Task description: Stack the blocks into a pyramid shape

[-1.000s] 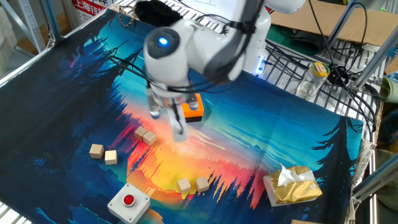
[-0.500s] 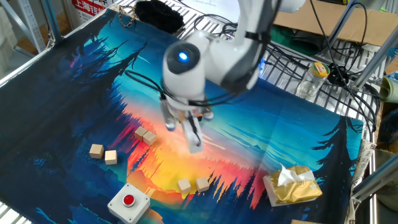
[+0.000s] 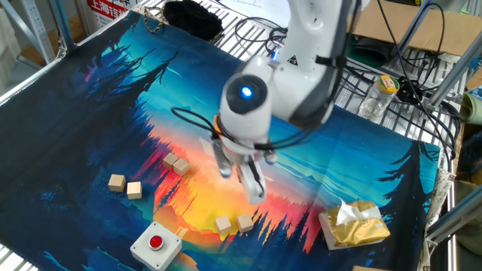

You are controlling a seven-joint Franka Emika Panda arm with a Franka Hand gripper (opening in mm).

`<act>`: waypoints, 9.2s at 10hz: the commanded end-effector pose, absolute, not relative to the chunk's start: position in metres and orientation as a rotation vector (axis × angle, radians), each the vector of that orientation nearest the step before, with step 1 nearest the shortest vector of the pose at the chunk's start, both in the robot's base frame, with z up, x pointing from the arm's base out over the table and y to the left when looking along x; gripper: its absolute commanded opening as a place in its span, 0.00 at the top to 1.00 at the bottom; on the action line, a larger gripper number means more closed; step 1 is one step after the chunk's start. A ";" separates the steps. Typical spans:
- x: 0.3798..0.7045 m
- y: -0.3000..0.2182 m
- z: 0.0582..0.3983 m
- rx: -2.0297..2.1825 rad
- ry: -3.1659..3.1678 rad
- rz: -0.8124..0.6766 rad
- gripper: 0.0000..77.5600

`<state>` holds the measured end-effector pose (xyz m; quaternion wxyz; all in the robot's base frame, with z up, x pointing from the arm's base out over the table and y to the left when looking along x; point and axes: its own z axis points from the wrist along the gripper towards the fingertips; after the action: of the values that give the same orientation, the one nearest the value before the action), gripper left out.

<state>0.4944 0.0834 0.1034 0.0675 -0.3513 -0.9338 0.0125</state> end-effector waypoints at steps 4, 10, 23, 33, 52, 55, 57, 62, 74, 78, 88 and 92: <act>0.517 0.098 0.106 -1.079 -2.800 -0.003 0.99; 0.522 0.101 0.098 -1.060 -2.807 -0.034 0.99; 0.522 0.102 0.098 -1.018 -2.814 -0.109 0.99; 0.543 0.110 0.094 -1.045 -2.807 -0.119 0.00; 0.552 0.157 0.062 -1.165 -2.811 -0.100 0.00; 0.551 0.151 0.072 -1.127 -2.817 -0.083 0.00; 0.553 0.139 0.087 -1.104 -2.809 -0.073 0.00; 0.555 0.134 0.087 -1.119 -2.827 -0.069 0.00; 0.554 0.130 0.077 -1.103 -2.879 -0.052 0.00; 0.553 0.130 0.075 -1.093 -2.886 -0.051 0.00; 0.555 0.128 0.073 -1.074 -2.916 -0.039 0.99; 0.555 0.128 0.073 -1.074 -2.916 -0.039 0.99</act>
<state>0.5535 0.1283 0.0728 0.0208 -0.3478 -0.9373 -0.0113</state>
